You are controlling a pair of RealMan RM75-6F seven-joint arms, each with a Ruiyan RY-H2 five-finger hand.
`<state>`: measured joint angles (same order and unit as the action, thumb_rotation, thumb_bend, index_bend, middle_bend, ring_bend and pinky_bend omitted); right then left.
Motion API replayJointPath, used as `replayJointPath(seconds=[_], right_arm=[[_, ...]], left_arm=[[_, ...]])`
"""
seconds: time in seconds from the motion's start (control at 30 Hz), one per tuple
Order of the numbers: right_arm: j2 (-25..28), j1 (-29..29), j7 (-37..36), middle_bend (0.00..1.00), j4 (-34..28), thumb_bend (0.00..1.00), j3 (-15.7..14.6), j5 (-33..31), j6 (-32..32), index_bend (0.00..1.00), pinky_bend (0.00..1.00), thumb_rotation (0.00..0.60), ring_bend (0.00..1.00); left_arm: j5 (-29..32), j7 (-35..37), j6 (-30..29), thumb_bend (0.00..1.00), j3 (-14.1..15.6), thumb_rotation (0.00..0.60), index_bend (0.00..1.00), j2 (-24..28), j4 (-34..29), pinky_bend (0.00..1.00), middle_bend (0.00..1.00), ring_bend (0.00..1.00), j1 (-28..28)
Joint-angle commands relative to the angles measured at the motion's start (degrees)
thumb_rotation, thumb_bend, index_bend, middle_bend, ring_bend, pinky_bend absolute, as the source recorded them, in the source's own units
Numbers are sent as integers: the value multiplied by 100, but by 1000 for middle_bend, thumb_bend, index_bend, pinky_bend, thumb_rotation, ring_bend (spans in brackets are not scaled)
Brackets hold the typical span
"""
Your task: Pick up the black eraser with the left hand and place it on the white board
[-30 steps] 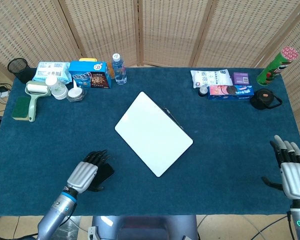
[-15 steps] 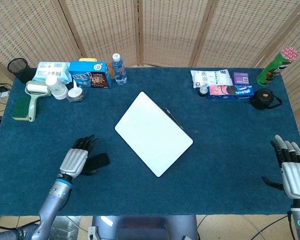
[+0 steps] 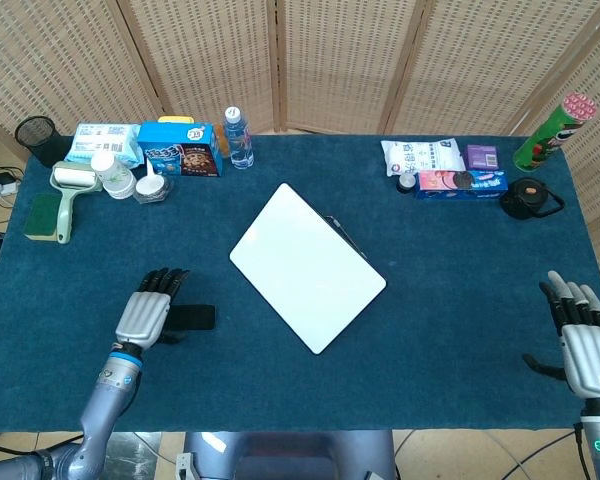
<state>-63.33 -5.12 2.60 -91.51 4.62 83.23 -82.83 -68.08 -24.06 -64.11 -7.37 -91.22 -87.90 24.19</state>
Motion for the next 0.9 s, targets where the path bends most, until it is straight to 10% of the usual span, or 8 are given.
replayJointPath(seconds=[0.03, 0.53, 0.9], right_arm=[[3, -1, -10, 0, 0, 0, 2, -5, 3, 27, 0, 600, 0], [28, -35, -135, 0, 37, 0, -16, -3, 96, 31, 0, 600, 0], [48, -48, -140, 0, 13, 0, -39, -13, 151, 31, 0, 600, 0]], left_arm=[[40, -103, 15, 58, 45, 600, 131, -74, 36, 183, 178, 81, 51], [-214, -269, -464, 115, 117, 600, 494, -588, 497, 456, 485, 340, 83], [-762, 132, -718, 130, 177, 600, 537, -623, 675, 482, 521, 368, 113]])
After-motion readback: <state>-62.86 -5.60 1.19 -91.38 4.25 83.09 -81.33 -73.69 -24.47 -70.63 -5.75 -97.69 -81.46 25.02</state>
